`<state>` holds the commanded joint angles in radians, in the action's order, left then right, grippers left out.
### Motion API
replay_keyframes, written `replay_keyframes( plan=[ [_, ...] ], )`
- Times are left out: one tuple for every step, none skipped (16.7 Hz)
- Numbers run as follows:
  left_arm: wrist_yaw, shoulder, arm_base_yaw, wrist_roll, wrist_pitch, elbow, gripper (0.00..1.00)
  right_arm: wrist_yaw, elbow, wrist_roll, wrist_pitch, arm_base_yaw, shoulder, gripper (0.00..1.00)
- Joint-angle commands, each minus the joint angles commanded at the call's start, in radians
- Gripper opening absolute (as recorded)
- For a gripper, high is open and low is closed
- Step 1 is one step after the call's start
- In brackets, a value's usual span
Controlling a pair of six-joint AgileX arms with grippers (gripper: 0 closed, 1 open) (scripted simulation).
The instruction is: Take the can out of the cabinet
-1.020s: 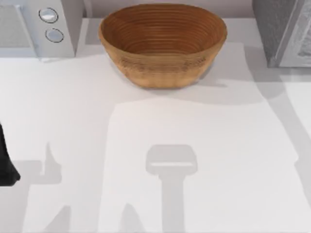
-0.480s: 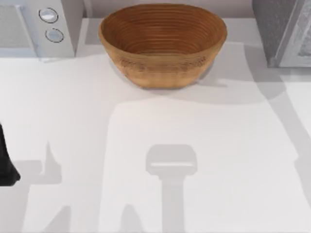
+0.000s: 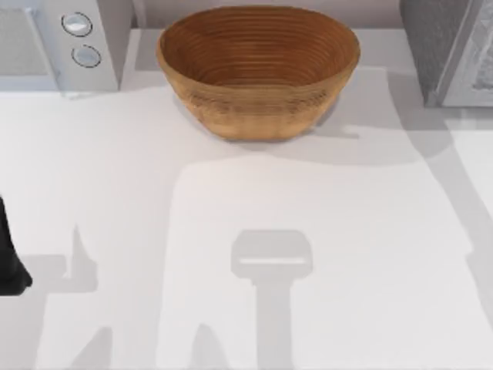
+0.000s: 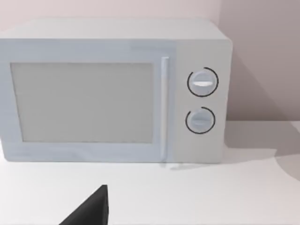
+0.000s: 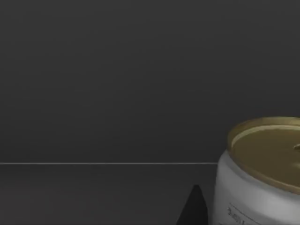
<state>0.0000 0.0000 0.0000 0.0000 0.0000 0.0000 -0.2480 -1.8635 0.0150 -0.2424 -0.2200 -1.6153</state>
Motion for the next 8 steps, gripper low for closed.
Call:
replay_keyframes(
  plan=[
    [0.0,0.0,0.0,0.0,0.0,0.0,1.0,0.0,0.0,0.0,0.0,0.0,0.0,0.0],
    [0.0,0.0,0.0,0.0,0.0,0.0,1.0,0.0,0.0,0.0,0.0,0.0,0.0,0.0],
    [0.0,0.0,0.0,0.0,0.0,0.0,1.0,0.0,0.0,0.0,0.0,0.0,0.0,0.0],
    [0.0,0.0,0.0,0.0,0.0,0.0,1.0,0.0,0.0,0.0,0.0,0.0,0.0,0.0],
    [0.0,0.0,0.0,0.0,0.0,0.0,1.0,0.0,0.0,0.0,0.0,0.0,0.0,0.0],
    [0.0,0.0,0.0,0.0,0.0,0.0,1.0,0.0,0.0,0.0,0.0,0.0,0.0,0.0],
    [0.0,0.0,0.0,0.0,0.0,0.0,1.0,0.0,0.0,0.0,0.0,0.0,0.0,0.0],
    [0.0,0.0,0.0,0.0,0.0,0.0,1.0,0.0,0.0,0.0,0.0,0.0,0.0,0.0]
  ],
)
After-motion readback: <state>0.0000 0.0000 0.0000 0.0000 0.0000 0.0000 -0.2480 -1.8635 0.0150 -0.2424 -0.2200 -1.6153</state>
